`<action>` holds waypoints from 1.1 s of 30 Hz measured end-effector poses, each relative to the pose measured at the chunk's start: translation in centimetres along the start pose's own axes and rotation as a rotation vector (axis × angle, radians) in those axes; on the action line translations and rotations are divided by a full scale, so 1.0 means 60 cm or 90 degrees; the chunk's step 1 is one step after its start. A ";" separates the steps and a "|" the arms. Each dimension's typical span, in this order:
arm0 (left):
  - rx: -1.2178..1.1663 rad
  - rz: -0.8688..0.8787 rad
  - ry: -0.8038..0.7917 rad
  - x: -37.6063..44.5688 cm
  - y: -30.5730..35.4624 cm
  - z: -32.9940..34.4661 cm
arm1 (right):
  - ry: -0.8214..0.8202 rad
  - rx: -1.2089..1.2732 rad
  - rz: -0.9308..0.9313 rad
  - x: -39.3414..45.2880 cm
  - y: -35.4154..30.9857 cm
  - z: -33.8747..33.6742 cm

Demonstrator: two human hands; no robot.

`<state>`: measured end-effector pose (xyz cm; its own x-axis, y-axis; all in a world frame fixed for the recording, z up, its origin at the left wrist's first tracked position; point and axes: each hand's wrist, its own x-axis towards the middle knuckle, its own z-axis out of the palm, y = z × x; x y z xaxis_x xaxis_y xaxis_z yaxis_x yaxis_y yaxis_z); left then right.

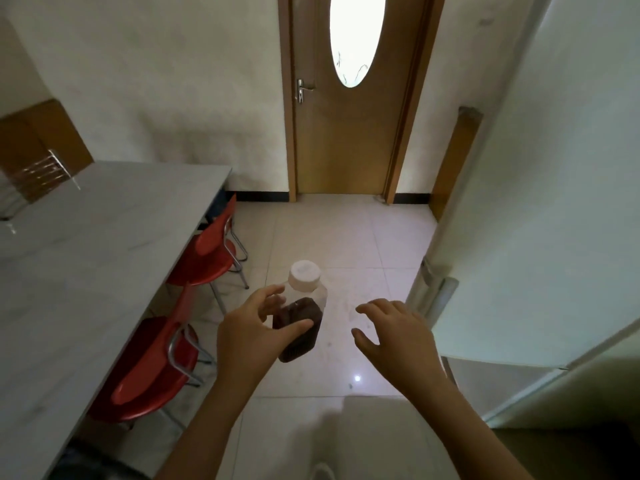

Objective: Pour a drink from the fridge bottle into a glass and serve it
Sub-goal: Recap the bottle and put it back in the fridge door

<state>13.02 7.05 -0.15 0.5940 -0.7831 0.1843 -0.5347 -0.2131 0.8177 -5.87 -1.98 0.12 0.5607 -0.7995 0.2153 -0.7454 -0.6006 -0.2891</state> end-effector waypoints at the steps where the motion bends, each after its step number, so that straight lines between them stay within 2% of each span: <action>1: 0.003 -0.004 0.002 0.029 -0.002 0.002 | 0.002 0.008 0.006 0.029 0.000 0.005; 6: 0.000 0.008 -0.008 0.170 -0.017 0.015 | 0.020 -0.006 0.015 0.174 0.012 0.030; 15: -0.035 0.058 -0.103 0.446 -0.058 0.065 | 0.010 -0.042 0.099 0.395 0.030 0.095; 25: -0.043 0.210 -0.272 0.742 -0.039 0.117 | 0.081 -0.104 0.321 0.578 0.017 0.119; 33: -0.079 0.290 -0.409 0.880 0.021 0.276 | 0.102 -0.125 0.493 0.666 0.133 0.116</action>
<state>33.76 -44.24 1.57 -0.1501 -0.9691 0.1959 -0.5486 0.2465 0.7989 13.10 -38.72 -0.10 -0.1872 -0.9699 0.1558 -0.9586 0.1457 -0.2447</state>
